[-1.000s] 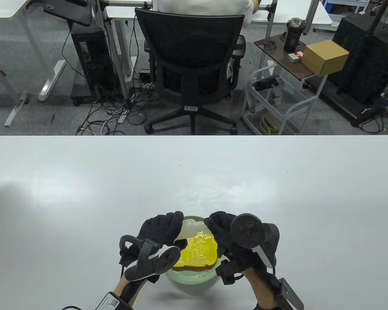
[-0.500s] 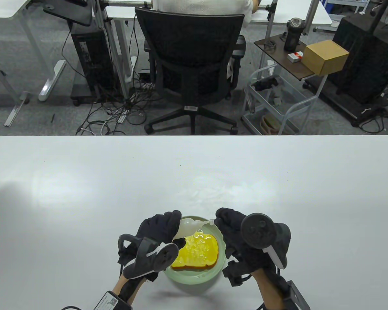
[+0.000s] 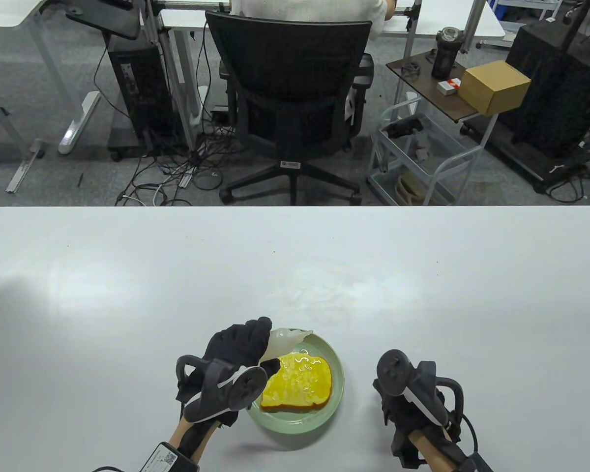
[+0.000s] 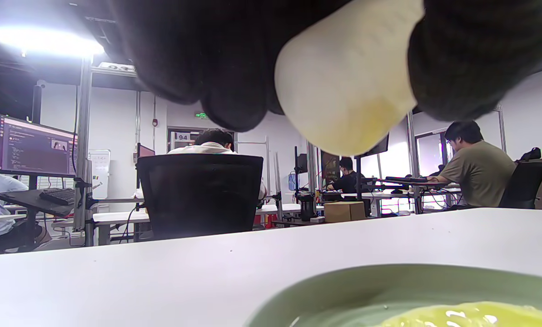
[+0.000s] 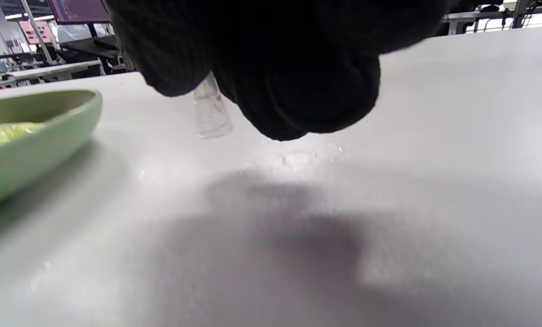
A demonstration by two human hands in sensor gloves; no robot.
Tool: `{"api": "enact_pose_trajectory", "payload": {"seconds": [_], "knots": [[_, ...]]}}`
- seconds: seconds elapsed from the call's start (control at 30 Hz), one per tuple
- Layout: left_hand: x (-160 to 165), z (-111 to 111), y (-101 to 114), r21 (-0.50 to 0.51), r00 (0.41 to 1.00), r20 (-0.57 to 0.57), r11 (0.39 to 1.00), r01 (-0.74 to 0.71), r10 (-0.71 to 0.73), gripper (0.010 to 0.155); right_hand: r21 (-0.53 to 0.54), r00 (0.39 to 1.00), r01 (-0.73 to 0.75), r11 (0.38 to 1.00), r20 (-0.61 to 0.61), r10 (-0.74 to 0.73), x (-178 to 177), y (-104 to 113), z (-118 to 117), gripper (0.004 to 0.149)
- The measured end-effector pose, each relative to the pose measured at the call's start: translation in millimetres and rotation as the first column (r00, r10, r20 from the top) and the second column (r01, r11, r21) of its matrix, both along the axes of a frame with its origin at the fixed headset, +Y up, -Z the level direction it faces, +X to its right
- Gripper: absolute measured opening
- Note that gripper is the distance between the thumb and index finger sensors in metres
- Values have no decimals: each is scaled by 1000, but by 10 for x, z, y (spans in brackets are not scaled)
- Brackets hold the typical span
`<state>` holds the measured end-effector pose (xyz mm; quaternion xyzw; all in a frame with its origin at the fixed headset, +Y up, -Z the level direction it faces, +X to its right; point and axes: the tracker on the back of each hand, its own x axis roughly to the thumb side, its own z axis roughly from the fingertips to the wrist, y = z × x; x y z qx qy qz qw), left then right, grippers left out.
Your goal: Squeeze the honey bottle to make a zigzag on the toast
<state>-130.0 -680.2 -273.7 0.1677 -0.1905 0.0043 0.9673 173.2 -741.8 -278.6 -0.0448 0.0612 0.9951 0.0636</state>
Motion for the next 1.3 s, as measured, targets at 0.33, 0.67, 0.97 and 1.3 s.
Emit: {"api": "enact_pose_trajectory", "payload": {"seconds": [0.33, 0.67, 0.97, 1.3], "knots": [[-3, -4, 1, -13, 1000, -8, 1000, 7, -7, 85, -45, 1000, -9, 999, 6, 10, 2, -116, -28, 40], [-7, -18, 5, -33, 1000, -10, 999, -1, 1, 85, -5, 999, -37, 999, -9, 37, -32, -51, 25, 38], [-73, -47, 36, -75, 993, 32, 991, -107, 110, 87, 197, 994, 104, 975, 17, -110, -24, 216, 152, 44], [-160, -67, 82, -125, 985, 42, 979, -161, 168, 88, -58, 993, 113, 992, -17, -114, -514, 87, 265, 66]]}}
